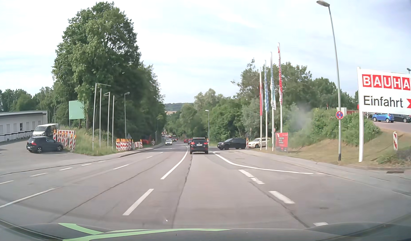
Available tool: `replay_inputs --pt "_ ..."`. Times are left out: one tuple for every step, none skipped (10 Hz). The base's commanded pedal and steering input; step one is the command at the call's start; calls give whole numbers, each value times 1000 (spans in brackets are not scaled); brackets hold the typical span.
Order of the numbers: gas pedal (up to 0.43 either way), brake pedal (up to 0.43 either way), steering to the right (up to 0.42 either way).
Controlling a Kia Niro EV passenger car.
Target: Follow the waypoints while adhering to traffic rules and regulations
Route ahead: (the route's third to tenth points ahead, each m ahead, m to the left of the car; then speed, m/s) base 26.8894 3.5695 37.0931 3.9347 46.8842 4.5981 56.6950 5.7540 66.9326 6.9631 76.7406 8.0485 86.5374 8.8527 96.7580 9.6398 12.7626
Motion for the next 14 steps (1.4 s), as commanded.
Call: replay_inputs --pt "0 140 -6" --pt "0 134 -6" --pt "0 134 -6" --pt "0 134 -7" --pt "0 134 -7" --pt "0 134 -9" --pt "0 128 -10" --pt "0 128 -11" --pt "0 128 -12" --pt "0 128 -13" --pt "0 122 -12" --pt "0 122 -12" --pt "0 116 -11" --pt "0 110 -10"
